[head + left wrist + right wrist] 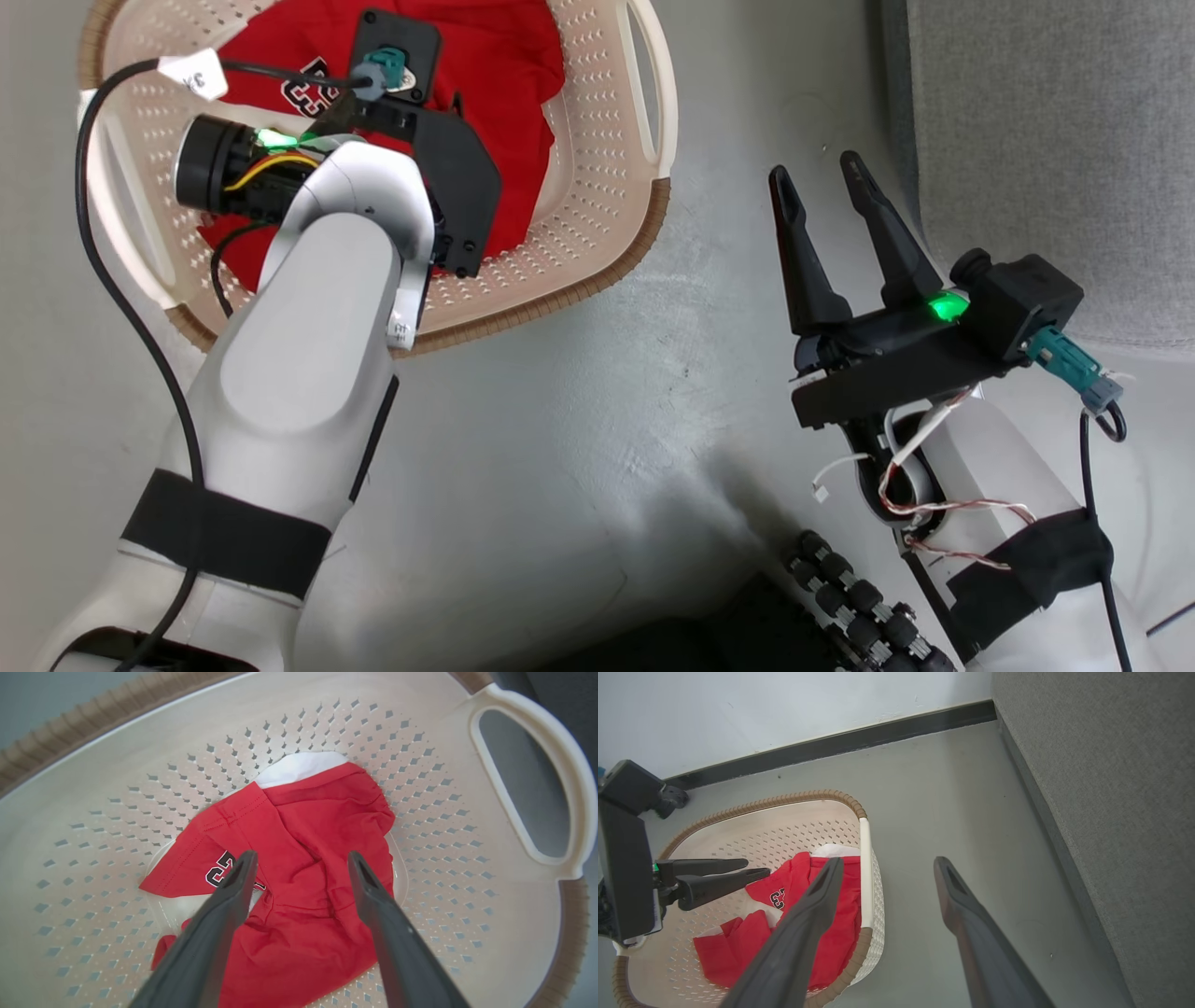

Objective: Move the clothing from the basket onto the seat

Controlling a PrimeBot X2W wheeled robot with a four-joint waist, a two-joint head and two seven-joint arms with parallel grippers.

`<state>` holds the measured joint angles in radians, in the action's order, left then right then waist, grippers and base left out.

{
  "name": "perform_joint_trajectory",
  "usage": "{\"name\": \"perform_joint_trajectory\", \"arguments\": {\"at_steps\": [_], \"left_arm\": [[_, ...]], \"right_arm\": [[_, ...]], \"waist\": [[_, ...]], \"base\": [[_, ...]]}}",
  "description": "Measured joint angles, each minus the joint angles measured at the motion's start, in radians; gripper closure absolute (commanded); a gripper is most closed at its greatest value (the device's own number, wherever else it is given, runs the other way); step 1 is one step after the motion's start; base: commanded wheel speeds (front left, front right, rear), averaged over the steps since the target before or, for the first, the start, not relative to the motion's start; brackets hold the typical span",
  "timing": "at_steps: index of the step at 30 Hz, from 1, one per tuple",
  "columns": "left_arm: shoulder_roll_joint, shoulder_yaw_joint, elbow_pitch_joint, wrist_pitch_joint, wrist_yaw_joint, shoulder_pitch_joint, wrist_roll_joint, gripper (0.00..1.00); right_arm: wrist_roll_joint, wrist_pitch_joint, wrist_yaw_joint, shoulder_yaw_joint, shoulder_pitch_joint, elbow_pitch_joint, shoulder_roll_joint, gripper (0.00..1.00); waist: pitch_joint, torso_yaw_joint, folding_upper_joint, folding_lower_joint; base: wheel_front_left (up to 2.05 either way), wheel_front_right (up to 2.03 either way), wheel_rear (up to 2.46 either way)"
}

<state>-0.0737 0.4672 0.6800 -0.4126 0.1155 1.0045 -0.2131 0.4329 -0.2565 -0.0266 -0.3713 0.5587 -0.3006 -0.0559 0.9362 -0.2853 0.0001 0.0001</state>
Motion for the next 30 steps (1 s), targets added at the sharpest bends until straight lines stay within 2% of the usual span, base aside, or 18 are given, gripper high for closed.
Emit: {"name": "perform_joint_trajectory", "arguments": {"at_steps": [30], "left_arm": [[-0.002,-0.085,0.091,-0.057,0.008,0.151,0.077,0.0]], "right_arm": [[0.026,0.0,0.0,-0.056,0.047,-0.001,0.001,0.0]], "waist": [[0.153,-0.046,-0.0002,-0.0001]], "base": [[0.0,0.0,0.0]]}}
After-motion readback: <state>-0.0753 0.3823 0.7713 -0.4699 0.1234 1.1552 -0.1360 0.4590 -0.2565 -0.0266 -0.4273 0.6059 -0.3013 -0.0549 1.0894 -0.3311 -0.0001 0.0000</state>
